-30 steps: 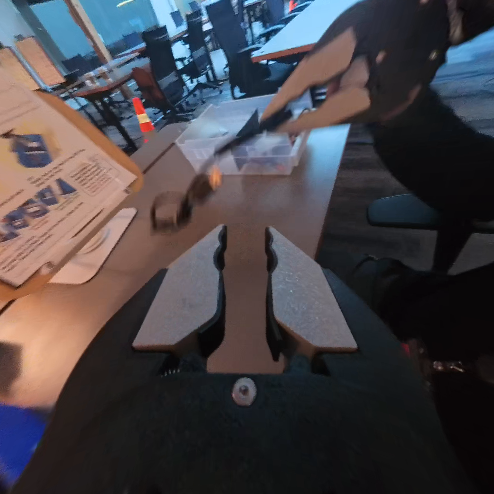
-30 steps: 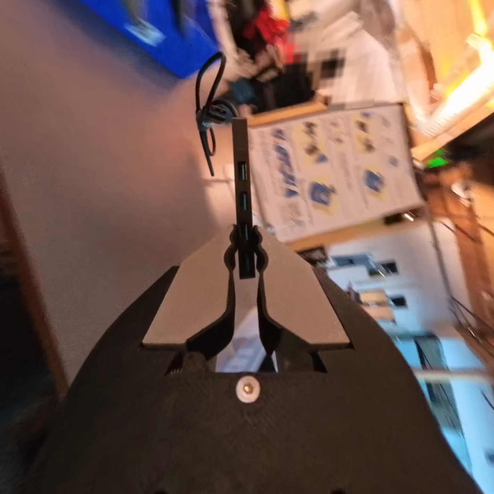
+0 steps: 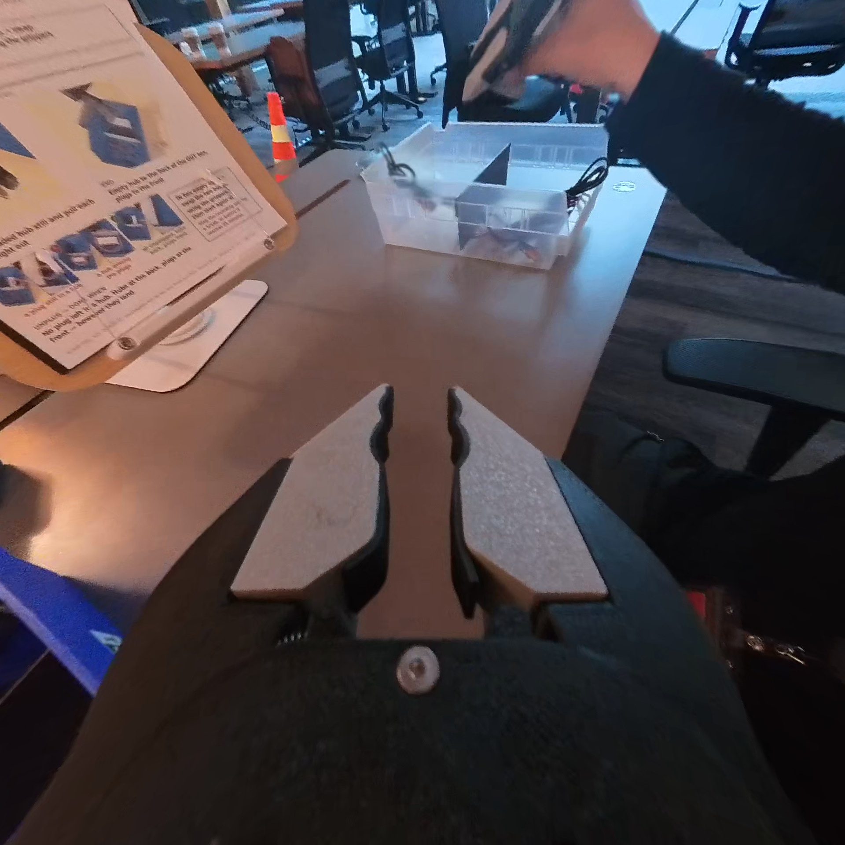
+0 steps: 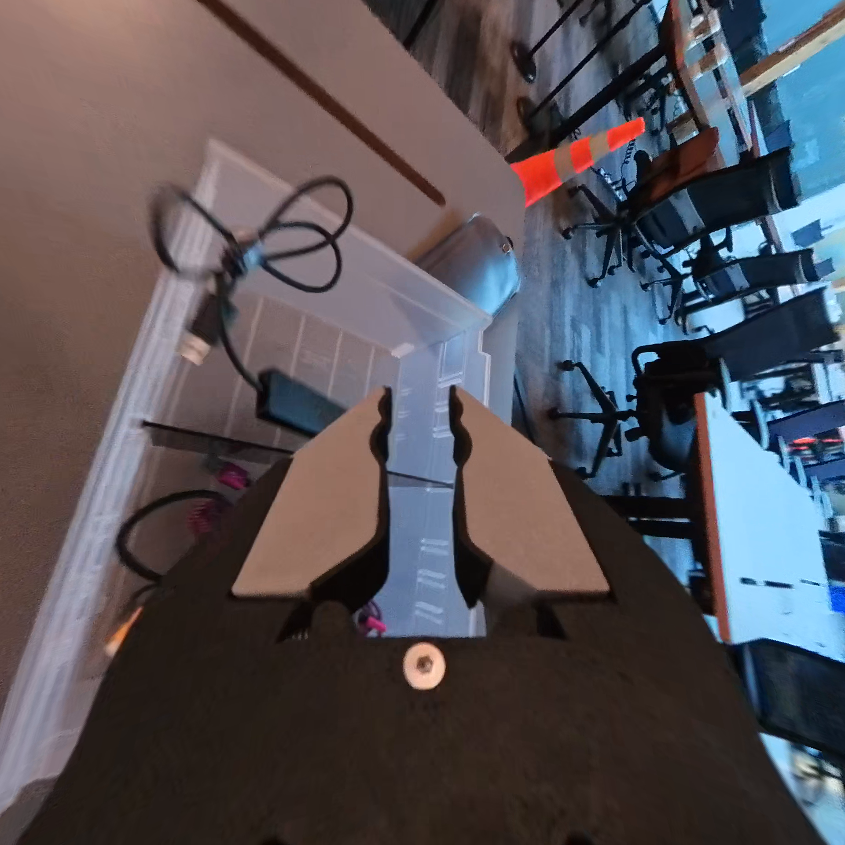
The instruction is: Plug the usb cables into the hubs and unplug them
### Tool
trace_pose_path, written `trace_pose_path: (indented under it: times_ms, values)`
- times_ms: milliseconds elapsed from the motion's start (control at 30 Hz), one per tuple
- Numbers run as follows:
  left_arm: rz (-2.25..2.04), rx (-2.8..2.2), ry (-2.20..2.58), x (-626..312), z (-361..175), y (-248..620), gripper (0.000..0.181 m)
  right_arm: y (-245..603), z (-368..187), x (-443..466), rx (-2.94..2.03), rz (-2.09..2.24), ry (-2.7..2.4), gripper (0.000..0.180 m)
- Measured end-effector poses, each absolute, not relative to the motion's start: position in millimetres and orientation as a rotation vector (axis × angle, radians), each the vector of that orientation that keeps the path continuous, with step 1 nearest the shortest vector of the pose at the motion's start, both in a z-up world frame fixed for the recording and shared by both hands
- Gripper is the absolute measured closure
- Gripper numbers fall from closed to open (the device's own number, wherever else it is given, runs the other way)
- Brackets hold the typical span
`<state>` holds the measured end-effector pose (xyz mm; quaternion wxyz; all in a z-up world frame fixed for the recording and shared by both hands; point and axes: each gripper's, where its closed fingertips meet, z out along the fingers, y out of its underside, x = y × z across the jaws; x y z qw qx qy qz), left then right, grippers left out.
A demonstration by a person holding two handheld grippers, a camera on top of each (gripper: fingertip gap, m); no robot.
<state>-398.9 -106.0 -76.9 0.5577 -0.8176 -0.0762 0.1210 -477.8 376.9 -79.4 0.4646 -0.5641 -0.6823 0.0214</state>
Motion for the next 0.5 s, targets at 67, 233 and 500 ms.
trace_pose_path:
  times_ms: [67,233,500]
  values:
    - [0.280,-1.957,-0.186,-399,-84,-103,0.159,363,-77,-470,-1.431,0.145,-1.675,0.147]
    - [0.467,-1.960,-0.357,-441,-85,-127,0.158,278,-60,-451,-1.294,0.610,-1.724,0.147]
    - [0.839,-1.860,-0.881,-515,-61,-293,0.130,130,-87,-410,-1.051,1.150,-1.966,0.146]
